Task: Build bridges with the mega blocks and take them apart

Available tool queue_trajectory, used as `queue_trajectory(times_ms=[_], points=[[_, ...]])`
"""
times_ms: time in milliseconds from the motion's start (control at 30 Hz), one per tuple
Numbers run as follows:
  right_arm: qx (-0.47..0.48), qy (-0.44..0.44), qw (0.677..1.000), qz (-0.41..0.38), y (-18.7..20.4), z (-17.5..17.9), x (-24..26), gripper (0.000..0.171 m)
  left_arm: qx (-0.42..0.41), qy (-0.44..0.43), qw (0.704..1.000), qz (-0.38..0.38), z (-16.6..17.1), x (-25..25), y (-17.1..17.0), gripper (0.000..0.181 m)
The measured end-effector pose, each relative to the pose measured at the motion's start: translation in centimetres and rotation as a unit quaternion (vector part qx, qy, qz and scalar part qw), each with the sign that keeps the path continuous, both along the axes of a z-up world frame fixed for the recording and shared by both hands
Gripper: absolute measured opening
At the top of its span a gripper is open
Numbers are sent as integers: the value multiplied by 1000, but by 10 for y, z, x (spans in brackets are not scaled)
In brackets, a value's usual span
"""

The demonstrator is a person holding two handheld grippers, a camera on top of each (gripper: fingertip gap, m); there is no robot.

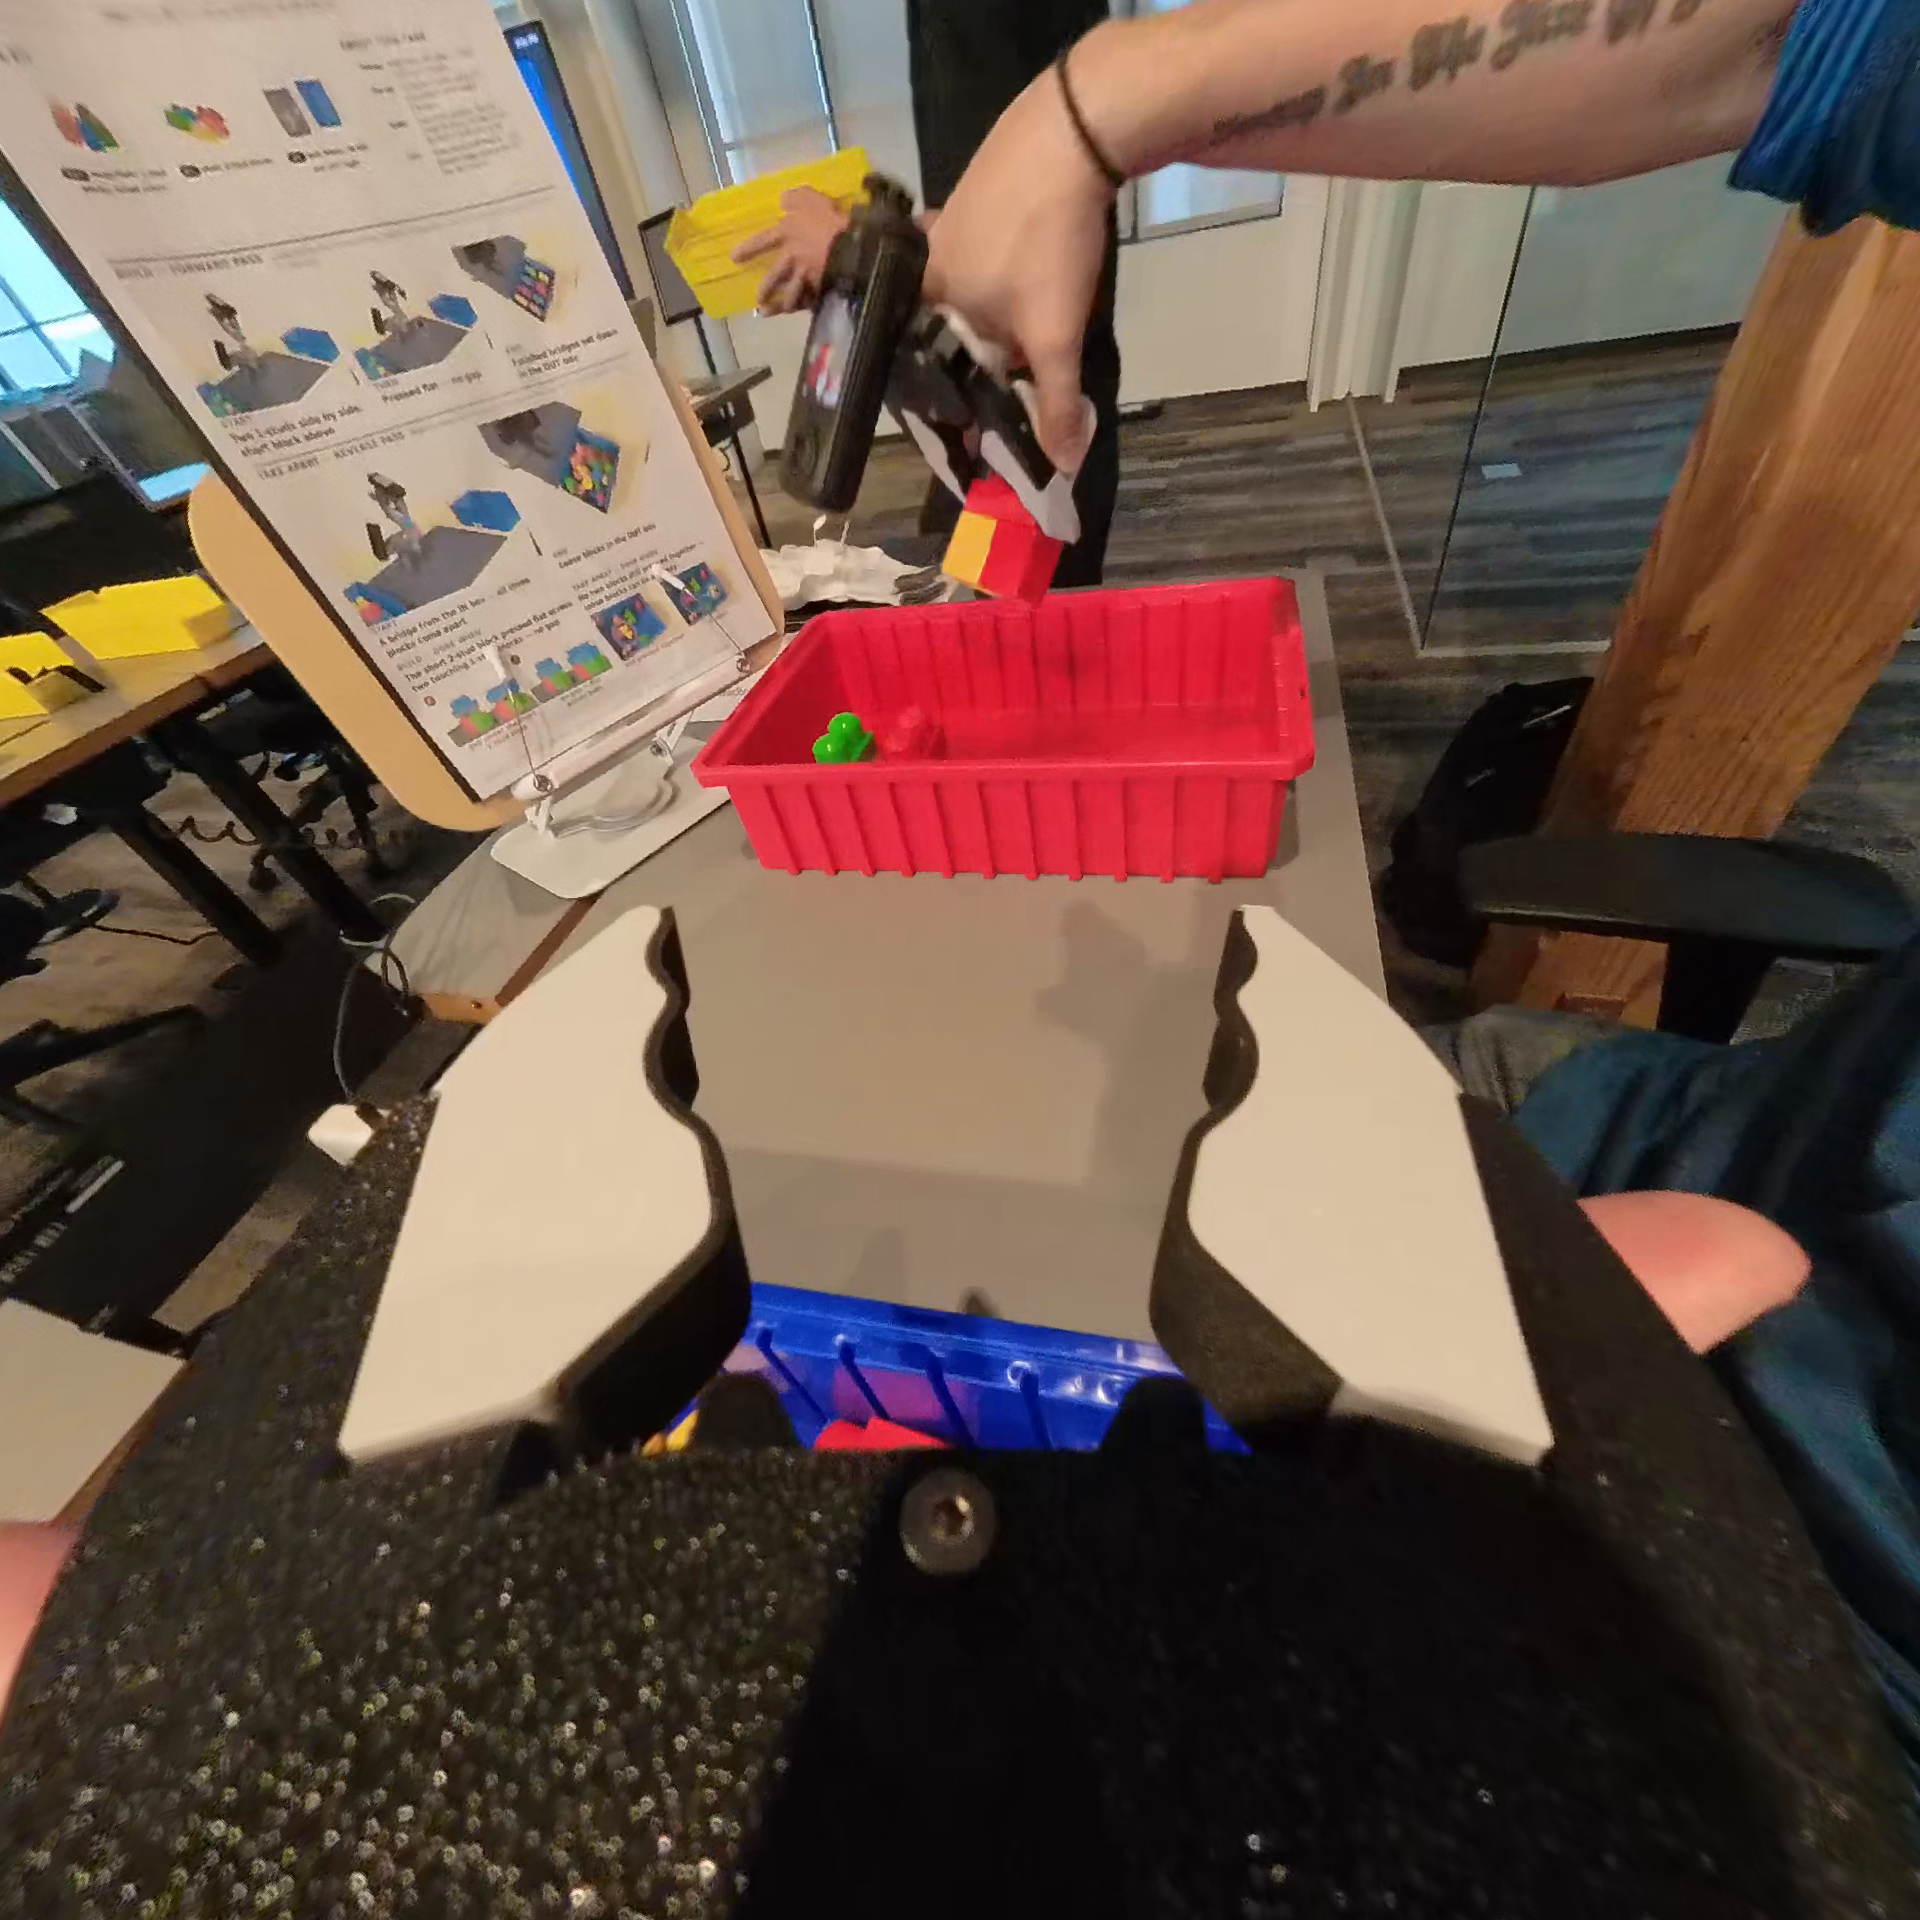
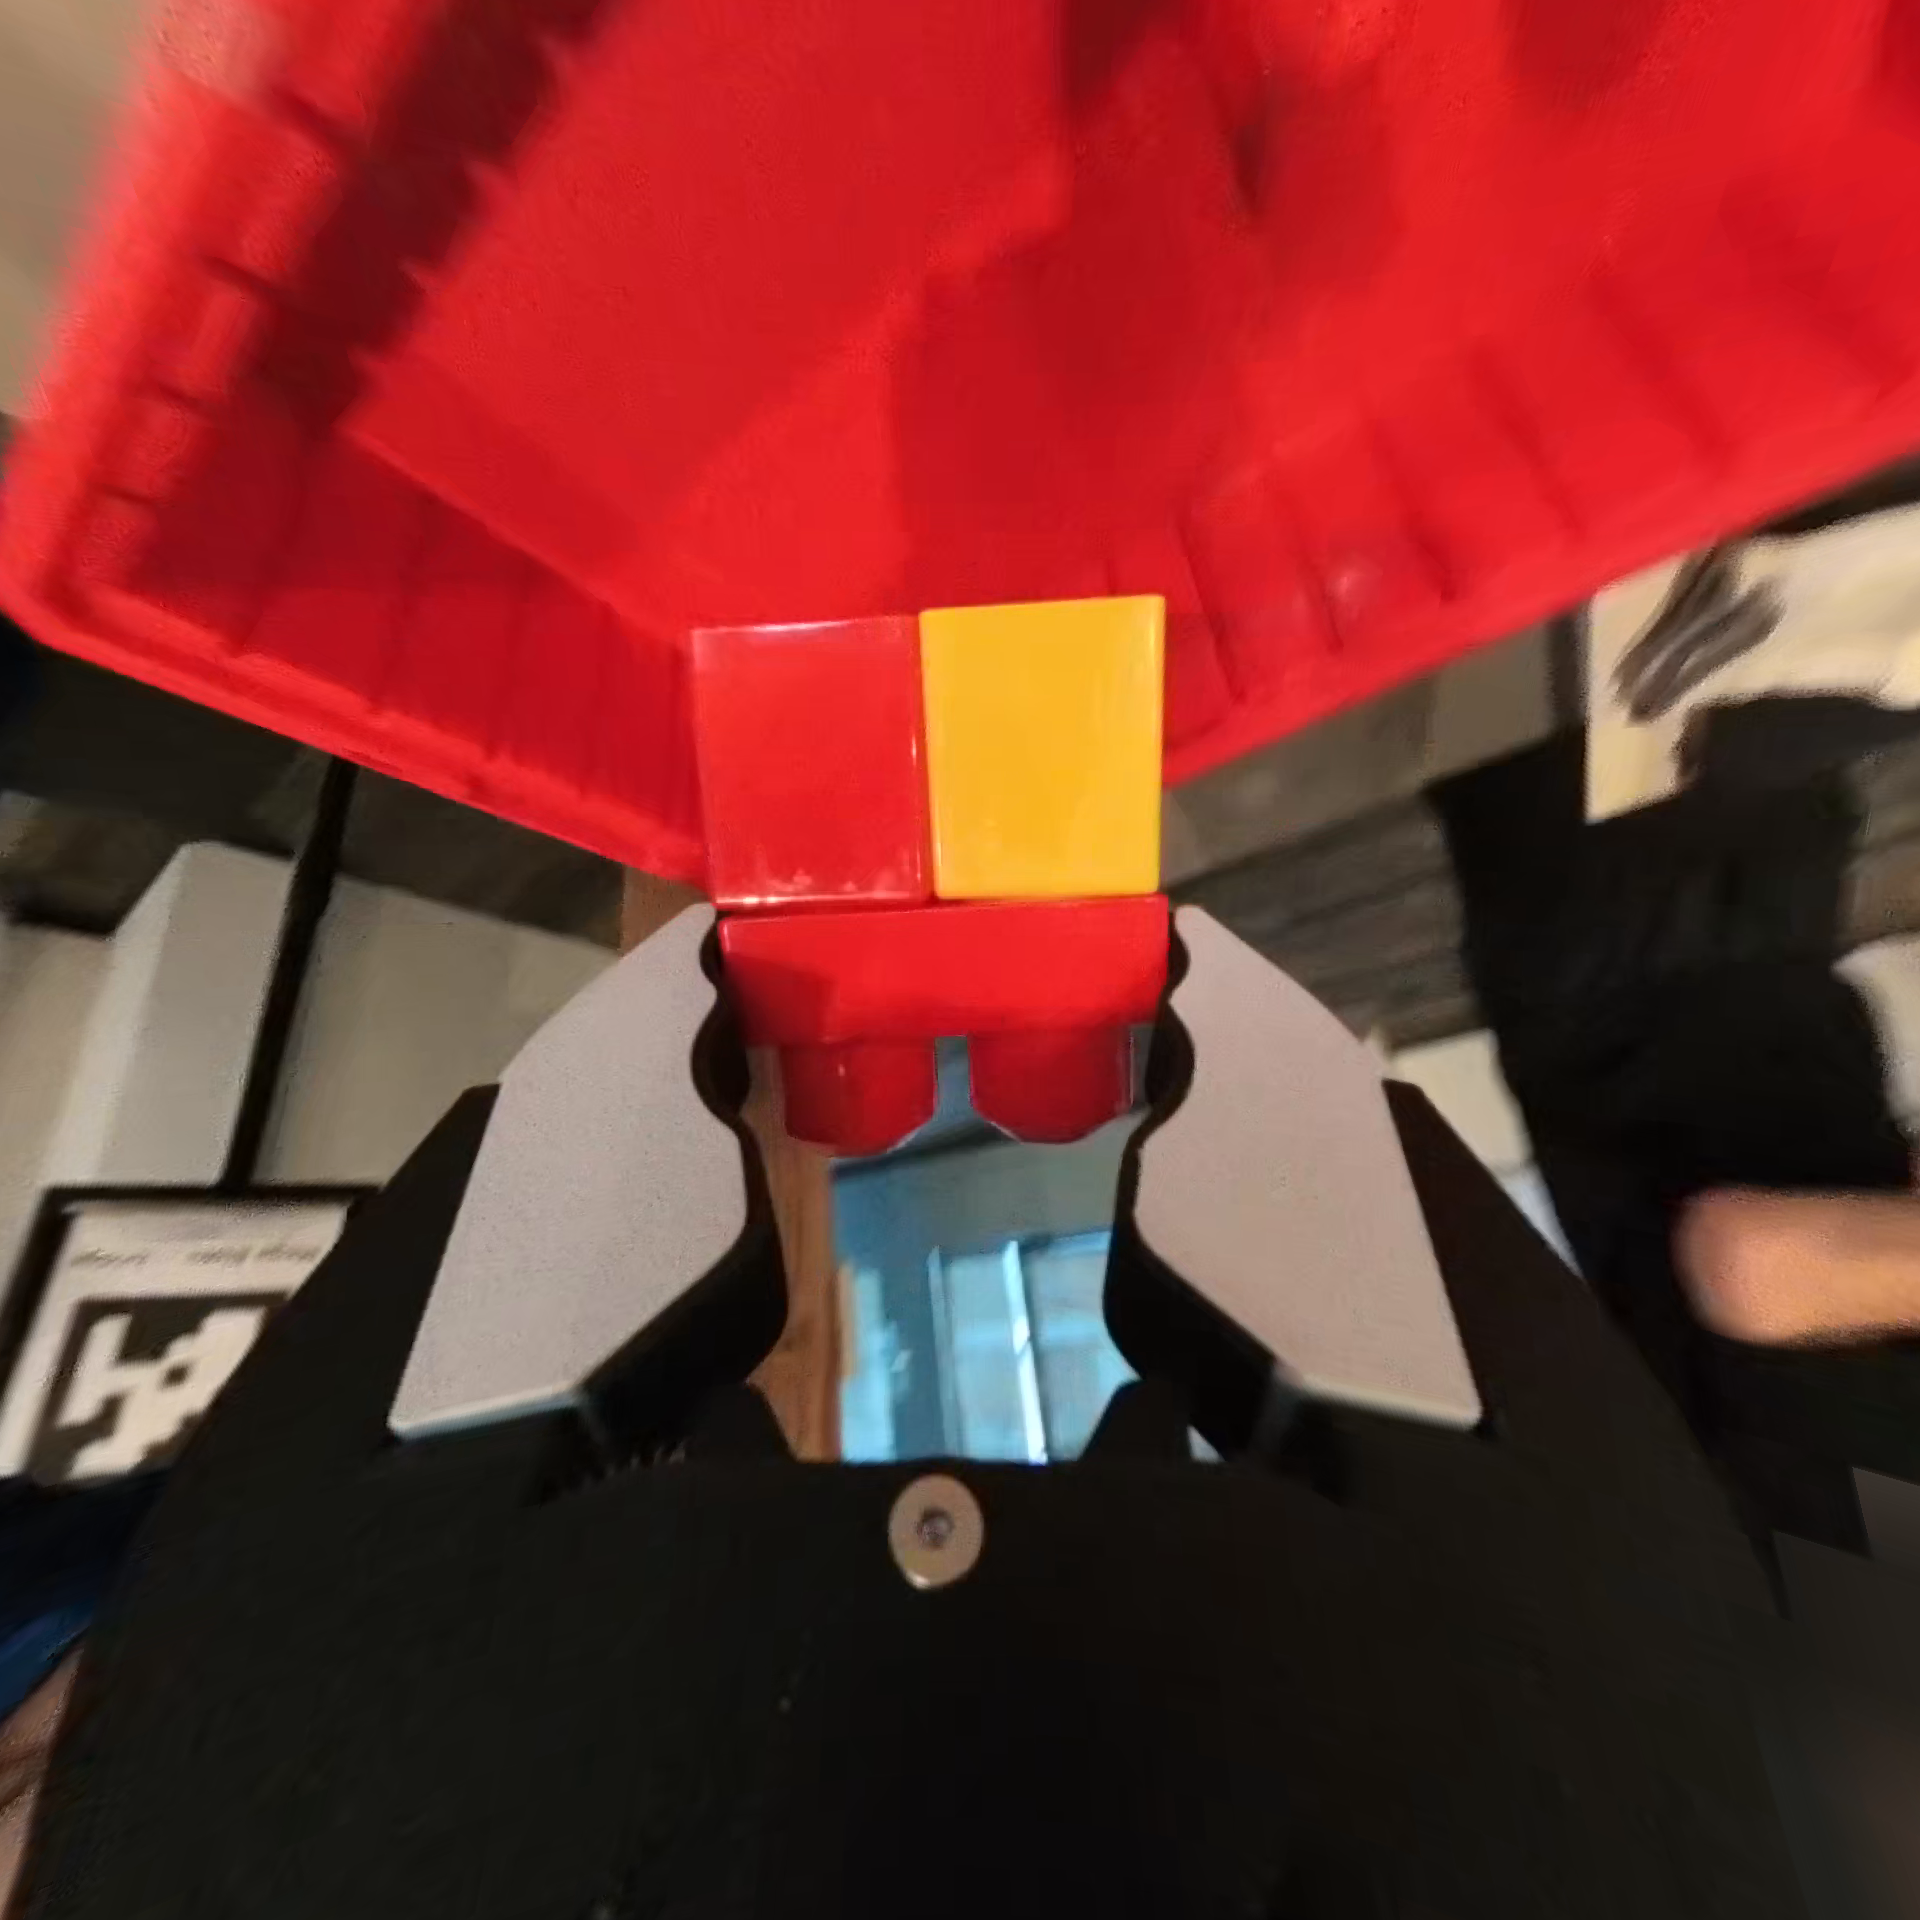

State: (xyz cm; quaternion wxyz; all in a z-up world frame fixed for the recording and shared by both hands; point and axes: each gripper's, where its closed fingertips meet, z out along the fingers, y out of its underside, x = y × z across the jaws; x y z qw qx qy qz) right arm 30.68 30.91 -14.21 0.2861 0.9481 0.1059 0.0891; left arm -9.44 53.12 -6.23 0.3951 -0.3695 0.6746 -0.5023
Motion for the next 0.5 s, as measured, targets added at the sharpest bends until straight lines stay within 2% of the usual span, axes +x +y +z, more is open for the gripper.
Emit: queue_trajectory(times_ms=[67,167,333,500], points=[[-57,-21,998,-33,-17,-11,28,76,-1,-12,1000,-5,7,-1,-4,96],[-119,-53,991,-14,-28,-37,68,76,4,-14,1000,-4,8,-4,-8,96],[-145,-69,985,56,-17,-81,109,76,-12,-26,1000,-13,11,-9,-6,96],[-151,-56,982,102,-4,-110,129,76,-14,-29,999,-20,12,-3,-6,94]])
